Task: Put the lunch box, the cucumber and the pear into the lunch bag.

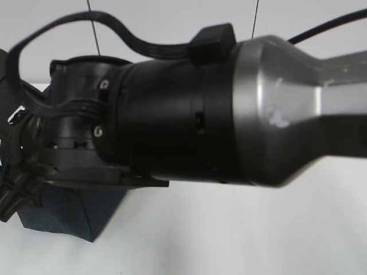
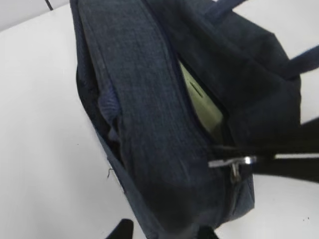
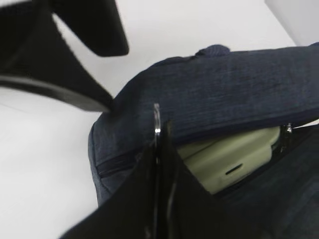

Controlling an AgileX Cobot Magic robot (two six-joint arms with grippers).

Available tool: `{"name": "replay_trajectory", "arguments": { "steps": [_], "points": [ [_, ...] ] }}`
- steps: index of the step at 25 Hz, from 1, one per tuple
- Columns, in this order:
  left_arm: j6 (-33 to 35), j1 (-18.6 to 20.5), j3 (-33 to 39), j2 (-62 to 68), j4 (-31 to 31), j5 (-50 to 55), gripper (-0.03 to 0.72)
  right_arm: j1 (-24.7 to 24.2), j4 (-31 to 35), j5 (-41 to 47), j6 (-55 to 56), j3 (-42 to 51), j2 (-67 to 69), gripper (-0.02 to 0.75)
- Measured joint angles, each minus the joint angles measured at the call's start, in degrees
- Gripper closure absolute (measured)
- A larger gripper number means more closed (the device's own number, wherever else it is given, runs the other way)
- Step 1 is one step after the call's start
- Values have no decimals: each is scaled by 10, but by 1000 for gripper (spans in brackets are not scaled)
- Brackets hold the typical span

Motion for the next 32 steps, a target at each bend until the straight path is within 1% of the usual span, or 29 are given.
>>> {"name": "replay_trajectory", "arguments": {
  "steps": [8,12,17,20,21,22,23,24,25,28,32],
  "points": [
    [0,0,0,48,1,10,446,0,-7,15,0,-13,0,738],
    [0,0,0,75,-6,-2,446,0,-7,15,1,-14,0,738],
    [0,0,0,104,-32,-28,446,0,-6,15,1,-15,0,738],
    [22,0,0,125,-61,-34,449,0,-3,15,2,-15,0,738],
    [34,0,0,132,-75,-35,465,0,-3,15,2,-15,0,738],
    [41,0,0,137,-83,-36,504,0,-3,15,2,-15,0,738],
    [47,0,0,142,-90,-38,567,0,-3,15,2,-15,0,738],
    [50,0,0,145,-94,-41,614,0,-3,16,2,-15,0,738],
    [52,0,0,146,-97,-41,640,0,-3,16,2,-15,0,738],
    [56,0,0,147,-98,-42,664,0,-3,18,2,-15,0,738],
    [57,0,0,147,-99,-42,667,-3,-10,20,9,-15,0,738]
  ]
}}
